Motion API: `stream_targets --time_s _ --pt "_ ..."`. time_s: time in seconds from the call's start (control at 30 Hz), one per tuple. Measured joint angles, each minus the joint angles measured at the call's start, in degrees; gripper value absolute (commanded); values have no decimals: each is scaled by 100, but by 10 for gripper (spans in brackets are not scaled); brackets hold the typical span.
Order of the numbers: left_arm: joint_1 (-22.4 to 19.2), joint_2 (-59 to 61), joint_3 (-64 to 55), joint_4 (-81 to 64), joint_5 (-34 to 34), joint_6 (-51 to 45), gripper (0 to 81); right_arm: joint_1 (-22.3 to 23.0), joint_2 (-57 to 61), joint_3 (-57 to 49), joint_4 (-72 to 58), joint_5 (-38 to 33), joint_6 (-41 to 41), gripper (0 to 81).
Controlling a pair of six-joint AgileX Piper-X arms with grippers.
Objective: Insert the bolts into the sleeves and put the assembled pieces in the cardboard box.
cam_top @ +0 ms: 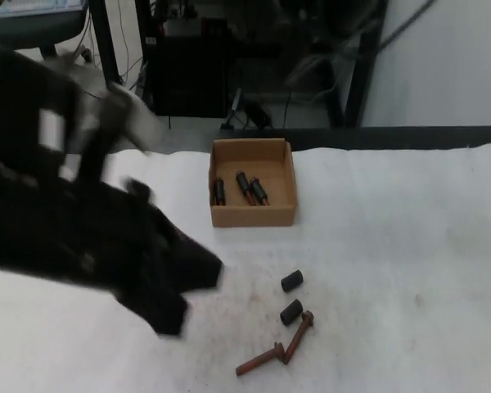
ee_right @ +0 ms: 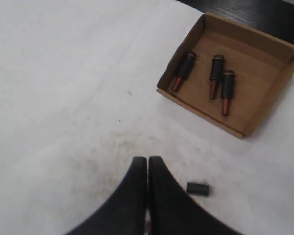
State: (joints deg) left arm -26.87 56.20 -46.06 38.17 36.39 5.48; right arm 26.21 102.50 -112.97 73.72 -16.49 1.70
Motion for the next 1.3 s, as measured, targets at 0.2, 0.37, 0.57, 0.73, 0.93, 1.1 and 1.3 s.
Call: stream_targets --time_s 0.2,0.37,0.57,0.73,0.93,1.1,1.3 --pt "-1304 1160 0 -97 -607 79 30 -123 -1841 2395 -429 246 49 8" --pt "-1782 2217 -125 -134 -1113 89 140 -537 -3646 4727 -1234 290 389 8" --pt "-1815 2610 -343 -719 -1665 89 271 -952 -4896 6111 -1455 267 479 8" --pt "-1827 2888 -434 -1210 -1747 124 303 -1022 -5307 6664 -1440 94 476 8" --pt "-1883 3502 -835 -691 -1967 780 303 -1019 -5419 7034 -1440 -180 476 8" --pt "-1889 4139 -1446 -45 -2207 957 303 -1019 -5419 7062 -1454 -295 476 8" --pt "-1889 4513 -1882 106 -2440 1353 303 -1019 -5433 7062 -1454 -405 476 8"
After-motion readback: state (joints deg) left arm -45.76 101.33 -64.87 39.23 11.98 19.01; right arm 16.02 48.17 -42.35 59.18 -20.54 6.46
